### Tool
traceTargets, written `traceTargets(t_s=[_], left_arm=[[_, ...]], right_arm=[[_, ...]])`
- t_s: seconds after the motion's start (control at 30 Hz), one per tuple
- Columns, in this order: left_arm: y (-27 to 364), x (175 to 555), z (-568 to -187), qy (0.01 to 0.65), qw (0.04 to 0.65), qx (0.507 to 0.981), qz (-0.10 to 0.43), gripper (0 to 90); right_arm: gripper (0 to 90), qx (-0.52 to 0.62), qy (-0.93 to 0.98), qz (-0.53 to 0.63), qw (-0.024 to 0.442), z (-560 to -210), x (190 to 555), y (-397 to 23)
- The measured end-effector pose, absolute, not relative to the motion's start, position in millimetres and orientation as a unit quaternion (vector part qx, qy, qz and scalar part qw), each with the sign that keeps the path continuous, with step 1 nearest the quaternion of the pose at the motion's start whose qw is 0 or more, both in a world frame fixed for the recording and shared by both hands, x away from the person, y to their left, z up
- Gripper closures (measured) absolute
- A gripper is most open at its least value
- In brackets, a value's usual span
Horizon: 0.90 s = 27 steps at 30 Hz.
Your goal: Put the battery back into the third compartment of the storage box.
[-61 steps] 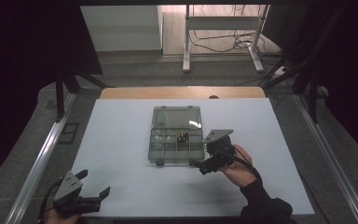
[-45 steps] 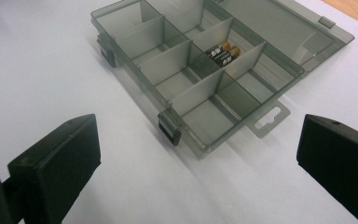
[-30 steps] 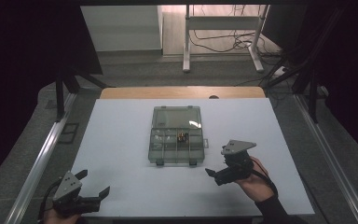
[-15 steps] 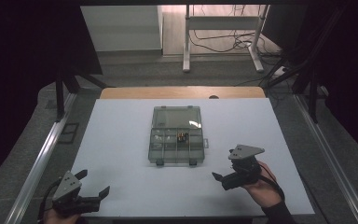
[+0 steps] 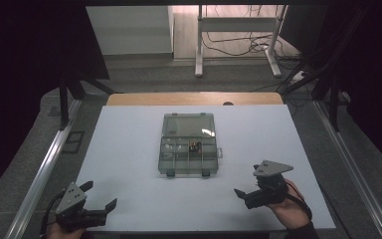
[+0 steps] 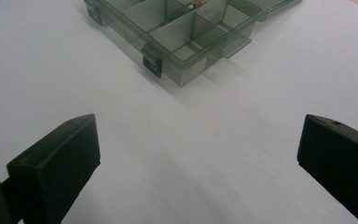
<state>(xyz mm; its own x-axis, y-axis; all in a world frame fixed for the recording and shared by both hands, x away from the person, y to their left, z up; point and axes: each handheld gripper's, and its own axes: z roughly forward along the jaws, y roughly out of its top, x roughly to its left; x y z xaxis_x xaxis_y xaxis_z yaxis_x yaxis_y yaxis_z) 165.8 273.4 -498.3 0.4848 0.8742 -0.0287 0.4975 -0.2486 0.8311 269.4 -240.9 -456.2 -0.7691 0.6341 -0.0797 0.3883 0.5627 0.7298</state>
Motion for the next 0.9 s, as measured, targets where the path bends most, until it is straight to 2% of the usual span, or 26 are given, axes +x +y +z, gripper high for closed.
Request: traceTargets(t_s=[0.57,0.9], left_arm=[[274,166,-498,0.454,0.414,0.755,0.228,1.8],[274,166,-498,0.455,0.414,0.755,0.227,1.8]], right_arm=[[0.0,0.32,0.854,0.376,0.167,-457,256,-262],[0.0,0.342,0.842,0.376,0.183,-456,250,-276]])
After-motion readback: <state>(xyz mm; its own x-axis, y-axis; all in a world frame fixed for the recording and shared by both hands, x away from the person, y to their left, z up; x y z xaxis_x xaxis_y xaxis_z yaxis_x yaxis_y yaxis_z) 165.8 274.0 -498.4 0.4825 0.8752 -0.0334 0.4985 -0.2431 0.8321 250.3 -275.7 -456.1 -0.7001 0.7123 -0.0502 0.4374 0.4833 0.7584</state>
